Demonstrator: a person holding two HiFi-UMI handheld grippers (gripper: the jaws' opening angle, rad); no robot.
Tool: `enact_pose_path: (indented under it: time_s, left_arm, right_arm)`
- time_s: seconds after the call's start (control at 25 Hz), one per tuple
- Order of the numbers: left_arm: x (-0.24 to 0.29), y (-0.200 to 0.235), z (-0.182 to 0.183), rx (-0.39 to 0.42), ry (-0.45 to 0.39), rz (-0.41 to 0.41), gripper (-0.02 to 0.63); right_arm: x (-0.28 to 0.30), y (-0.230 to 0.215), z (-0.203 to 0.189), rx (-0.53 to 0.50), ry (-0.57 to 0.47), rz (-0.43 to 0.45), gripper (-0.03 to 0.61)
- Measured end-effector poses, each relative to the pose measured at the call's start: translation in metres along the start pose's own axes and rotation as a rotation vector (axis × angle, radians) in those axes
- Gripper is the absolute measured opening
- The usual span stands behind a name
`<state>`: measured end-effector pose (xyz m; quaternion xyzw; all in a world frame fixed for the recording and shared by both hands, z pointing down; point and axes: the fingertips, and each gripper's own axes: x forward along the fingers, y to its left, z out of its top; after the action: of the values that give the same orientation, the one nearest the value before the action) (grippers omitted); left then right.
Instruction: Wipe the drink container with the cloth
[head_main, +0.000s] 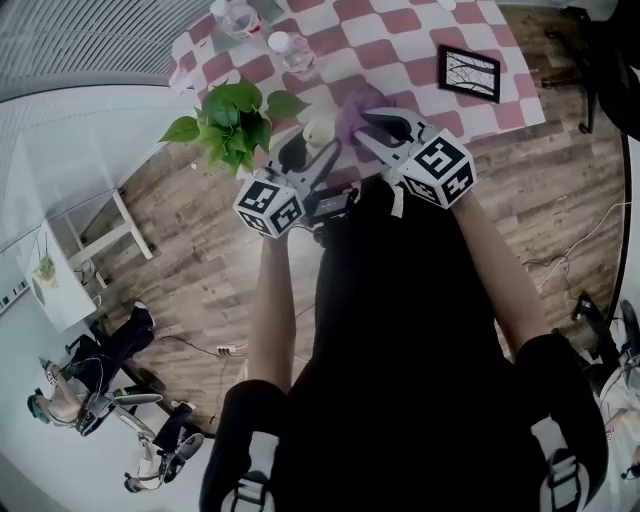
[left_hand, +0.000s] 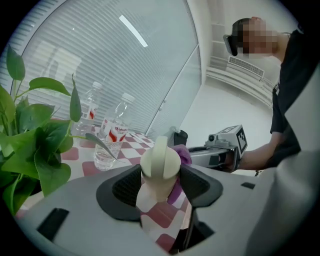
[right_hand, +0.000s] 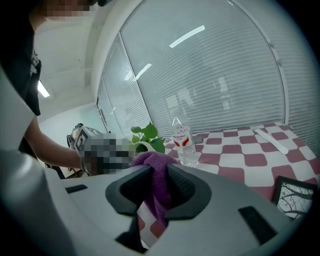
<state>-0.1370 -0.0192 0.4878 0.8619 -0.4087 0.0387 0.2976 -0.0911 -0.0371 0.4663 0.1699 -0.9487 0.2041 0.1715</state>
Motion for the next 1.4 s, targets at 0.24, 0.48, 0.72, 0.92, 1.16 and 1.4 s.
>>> enact_pose_path:
  time_s: [0.24,0.48,0.72,0.92,1.16,1.4]
  left_arm:
    - [-0.002,0.002,0.0,-0.011,-0.011,0.008,0.259]
    - [-0.005,0.005,-0.004,-0.024,-0.007,0.01,0.259]
    - [-0.009,0.005,-0.008,-0.01,0.012,0.005,0.259]
    - [-0.007,0.003,-0.008,0.057,0.026,0.028,0.259]
    - [-0.004,0.002,-0.003,-0.002,-0.014,0.023,0.259]
    - [-0.003,0.004,0.0,-0.052,-0.038,0.043,0.273]
  right_arm:
    - [-0.003,-0.02,-0.03,0.015,0.078,-0.022,0.098]
    - [-0.005,-0.035,-0.064,0.029,0.154,-0.033,0.11]
    - [-0.008,-0.045,-0.084,0.096,0.188,-0.035,0.12]
    - [-0.009,-0.046,-0.087,0.095,0.188,-0.037,0.12]
    - [-0.01,-0.045,-0.089,0.077,0.203,-0.043,0.12]
    - [-0.009,-0.042,-0.09,0.058,0.217,-0.038,0.119]
